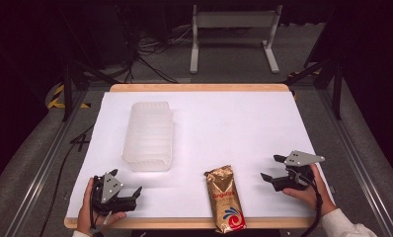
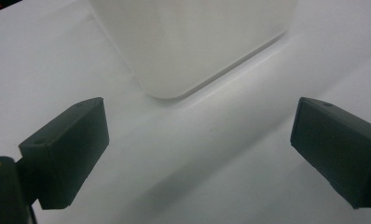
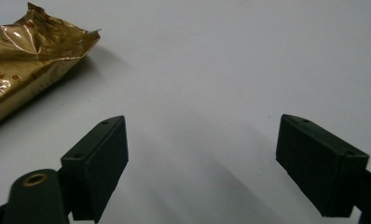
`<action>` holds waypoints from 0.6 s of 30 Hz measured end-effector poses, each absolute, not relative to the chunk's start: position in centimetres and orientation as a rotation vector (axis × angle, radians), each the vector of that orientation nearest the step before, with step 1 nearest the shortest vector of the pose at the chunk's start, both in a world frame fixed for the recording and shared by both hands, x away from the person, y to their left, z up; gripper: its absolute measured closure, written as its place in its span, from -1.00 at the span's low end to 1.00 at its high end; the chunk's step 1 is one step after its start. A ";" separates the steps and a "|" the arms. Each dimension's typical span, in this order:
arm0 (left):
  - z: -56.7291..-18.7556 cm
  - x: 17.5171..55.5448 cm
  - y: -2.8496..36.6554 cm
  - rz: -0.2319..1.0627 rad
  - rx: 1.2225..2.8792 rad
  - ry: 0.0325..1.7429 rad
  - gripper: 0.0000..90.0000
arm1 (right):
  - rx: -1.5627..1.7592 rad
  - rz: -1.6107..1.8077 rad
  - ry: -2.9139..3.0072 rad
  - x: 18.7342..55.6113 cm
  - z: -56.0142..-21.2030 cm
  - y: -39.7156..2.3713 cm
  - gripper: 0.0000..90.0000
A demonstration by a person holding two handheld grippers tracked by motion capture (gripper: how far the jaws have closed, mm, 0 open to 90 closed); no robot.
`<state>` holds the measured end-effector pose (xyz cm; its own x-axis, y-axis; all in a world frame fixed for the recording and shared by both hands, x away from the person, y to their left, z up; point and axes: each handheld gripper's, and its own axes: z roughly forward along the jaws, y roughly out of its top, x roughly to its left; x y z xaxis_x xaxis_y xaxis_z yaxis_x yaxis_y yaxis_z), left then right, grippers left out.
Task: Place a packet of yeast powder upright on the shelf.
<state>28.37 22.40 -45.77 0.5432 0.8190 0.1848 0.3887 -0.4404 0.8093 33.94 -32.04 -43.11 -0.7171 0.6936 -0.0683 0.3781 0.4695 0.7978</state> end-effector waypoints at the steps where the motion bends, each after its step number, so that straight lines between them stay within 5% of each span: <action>1: -45.7 28.3 22.4 0.750 2.044 0.972 -0.89 | 0.901 1.137 2.345 34.1 -43.0 -31.8 -0.63; 18: -45.8 28.4 22.3 0.751 2.048 0.972 -0.89 | 0.870 1.185 2.545 36.2 -42.4 -25.5 -0.69</action>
